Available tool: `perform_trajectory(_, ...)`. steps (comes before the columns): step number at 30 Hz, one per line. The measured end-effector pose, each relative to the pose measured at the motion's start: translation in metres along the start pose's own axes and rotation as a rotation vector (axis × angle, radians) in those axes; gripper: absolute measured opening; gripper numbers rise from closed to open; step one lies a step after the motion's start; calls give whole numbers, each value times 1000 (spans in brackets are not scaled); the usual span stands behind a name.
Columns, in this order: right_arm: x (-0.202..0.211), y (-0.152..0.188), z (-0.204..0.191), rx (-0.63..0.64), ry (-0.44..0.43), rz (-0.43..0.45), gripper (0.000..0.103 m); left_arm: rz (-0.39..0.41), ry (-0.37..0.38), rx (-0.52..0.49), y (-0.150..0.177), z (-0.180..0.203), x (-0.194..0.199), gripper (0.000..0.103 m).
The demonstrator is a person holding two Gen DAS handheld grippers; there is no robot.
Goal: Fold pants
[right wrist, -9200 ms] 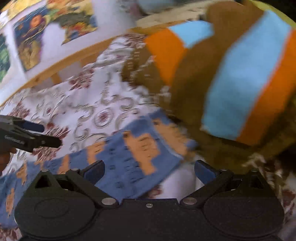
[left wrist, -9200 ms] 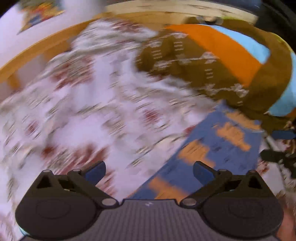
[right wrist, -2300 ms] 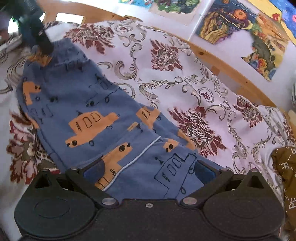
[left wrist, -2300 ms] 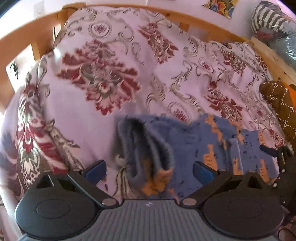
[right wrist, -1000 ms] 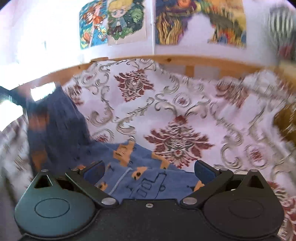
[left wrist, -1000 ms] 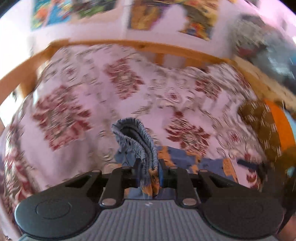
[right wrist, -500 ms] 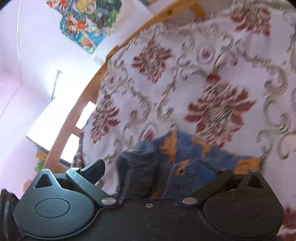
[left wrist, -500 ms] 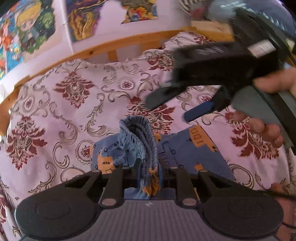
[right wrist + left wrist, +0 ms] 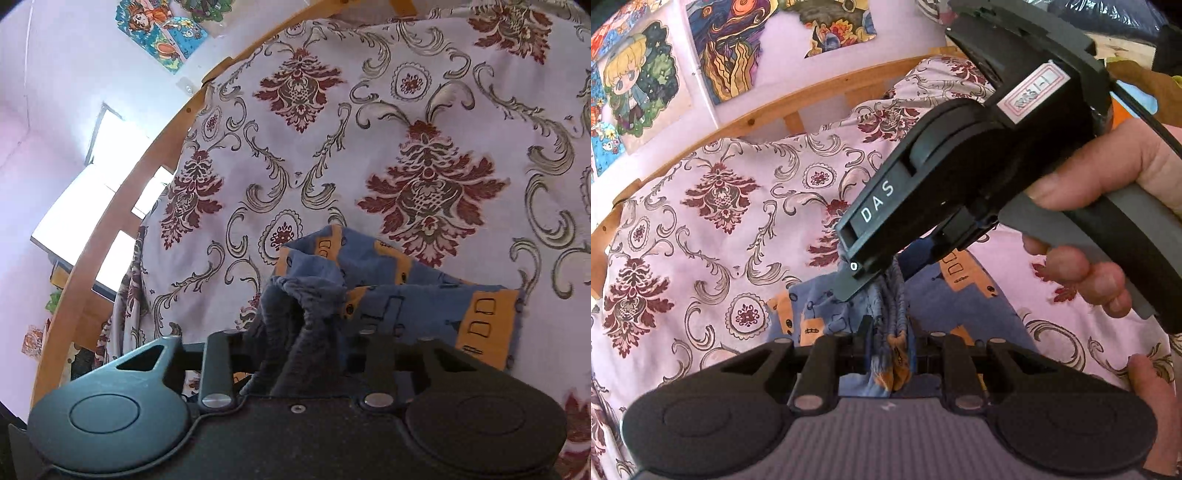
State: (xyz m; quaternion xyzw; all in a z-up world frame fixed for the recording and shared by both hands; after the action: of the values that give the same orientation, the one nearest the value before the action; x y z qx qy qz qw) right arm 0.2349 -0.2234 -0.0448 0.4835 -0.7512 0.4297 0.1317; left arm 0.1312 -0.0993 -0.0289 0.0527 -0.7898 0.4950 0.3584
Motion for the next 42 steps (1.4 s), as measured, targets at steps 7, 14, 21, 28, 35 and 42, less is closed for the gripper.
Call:
perform_trajectory(7, 23, -3, 9, 34, -2, 27, 27, 16, -14, -17, -13, 21, -1, 20)
perform_trajectory(14, 41, 0, 39, 41, 31, 38, 26, 16, 33, -33, -22, 47, -17, 20)
perform_trajectory(21, 45, 15, 75, 1, 65, 34, 26, -18, 87, -54, -17, 71, -39, 20)
perform_trajectory(28, 38, 29, 95, 1, 94, 34, 32, -46, 129, -68, -3, 86, -53, 31)
perform_trajectory(35, 53, 38, 101, -4, 124, 110, 78, -16, 271, -33, 8, 63, -29, 79)
perform_trajectory(42, 79, 66, 65, 107, 437, 368, 102, -9, 234, 256, 9, -53, -19, 103)
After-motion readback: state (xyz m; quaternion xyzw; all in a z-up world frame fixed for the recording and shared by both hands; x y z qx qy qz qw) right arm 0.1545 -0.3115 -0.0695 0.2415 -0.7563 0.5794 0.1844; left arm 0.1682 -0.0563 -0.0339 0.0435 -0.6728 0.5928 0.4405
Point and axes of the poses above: each gripper's, at about its wrist camera, not at the fingertips, and x roughly against the way its jaws point, z to its right, y to its underside, the point moved 4 cm from there along -x, roughly the way its jaws point, and after that the axes turned 5 degrees about z, right-handed, at the moved point
